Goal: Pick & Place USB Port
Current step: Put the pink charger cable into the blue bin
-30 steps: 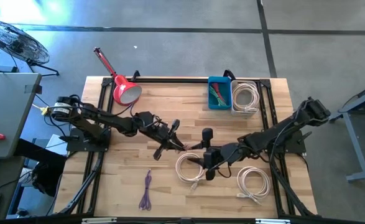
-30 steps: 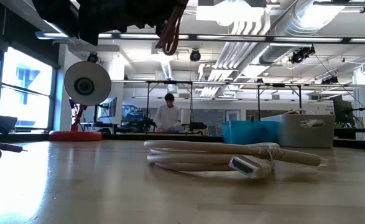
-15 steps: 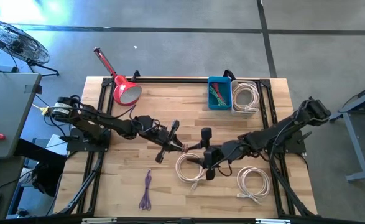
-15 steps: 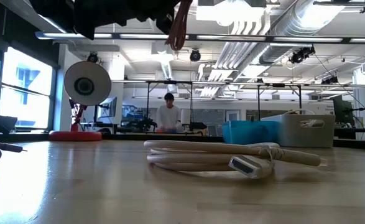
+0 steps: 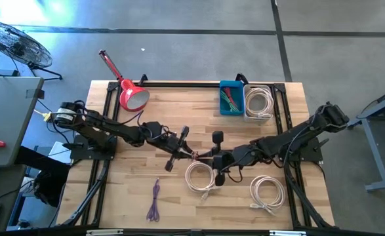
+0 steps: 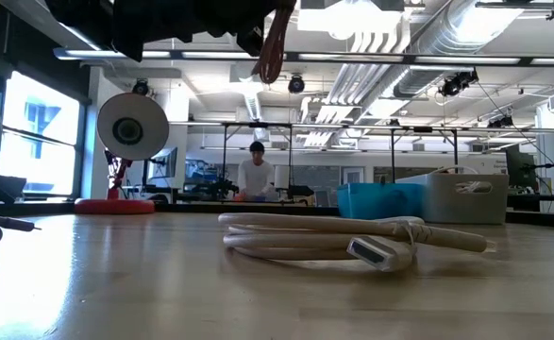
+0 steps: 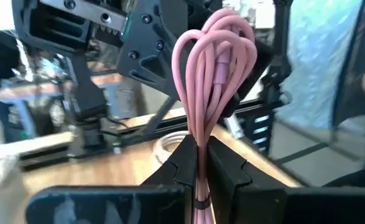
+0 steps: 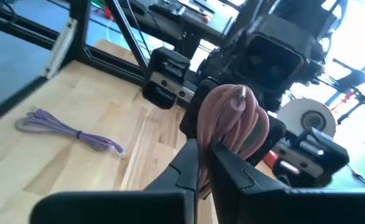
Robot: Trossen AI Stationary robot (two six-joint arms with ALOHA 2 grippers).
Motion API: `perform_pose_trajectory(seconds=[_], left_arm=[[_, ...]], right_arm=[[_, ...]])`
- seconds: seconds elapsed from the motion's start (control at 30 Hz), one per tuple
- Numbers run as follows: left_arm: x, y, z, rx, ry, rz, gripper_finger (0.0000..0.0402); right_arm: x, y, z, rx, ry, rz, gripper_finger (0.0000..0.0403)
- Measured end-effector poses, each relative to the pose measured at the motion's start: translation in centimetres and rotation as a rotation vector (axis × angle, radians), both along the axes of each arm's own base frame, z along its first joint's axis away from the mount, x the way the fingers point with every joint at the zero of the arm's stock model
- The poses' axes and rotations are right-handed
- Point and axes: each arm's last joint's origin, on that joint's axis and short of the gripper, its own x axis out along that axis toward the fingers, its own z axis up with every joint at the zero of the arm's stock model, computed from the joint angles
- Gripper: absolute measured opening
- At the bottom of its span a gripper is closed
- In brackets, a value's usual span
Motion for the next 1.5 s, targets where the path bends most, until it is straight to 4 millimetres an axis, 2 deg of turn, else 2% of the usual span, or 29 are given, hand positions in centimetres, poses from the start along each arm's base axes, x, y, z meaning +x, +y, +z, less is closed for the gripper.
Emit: perform_pose_trajectory(seconds=[0.13,0.33,0.57,0.9,1.03,1.17,1.33,1.5], left_arm=[[0.1,0.2,-0.2,0.116,-0.021,0.059,0.0021],[0.2,0.5,-0.5,0.148,0.009,0.172,0.006],[0.2,0.3,-0.8,0.194,0.024,0.129,0.0095],[-0.6,0.5,-0.7,0.293,0.097,0.154,0.0112],[-0.8,0.5,-1.0,0.304,0.141,0.148,0.0113],[-0.8,0.5,-1.2,0.307,0.164,0.123,0.0113],[-1.1,0.5,-2.1,0.371,0.238,0.102,0.0113],[-1.3,0.5,-2.7,0.41,0.295,0.086,0.0113]], right_arm=[[-0.1,0.1,-0.2,-0.016,0.016,-0.034,0.0008],[-0.6,0.5,-0.8,-0.043,0.062,-0.105,0.0004],[-1.3,0.9,-1.8,-0.03,0.148,-0.159,0.0002],[-3.9,0.8,-3.7,-0.21,0.259,-0.506,0.0001],[-4.9,-0.4,-4.3,-0.256,0.3,-0.632,0.0],[-5.6,-2.3,-3.4,-0.218,0.303,-0.708,0.0],[-6.7,-5.7,-0.1,-0.109,0.241,-0.778,0.0],[-8.1,-10.6,2.7,0.177,0.215,-0.743,0.0]])
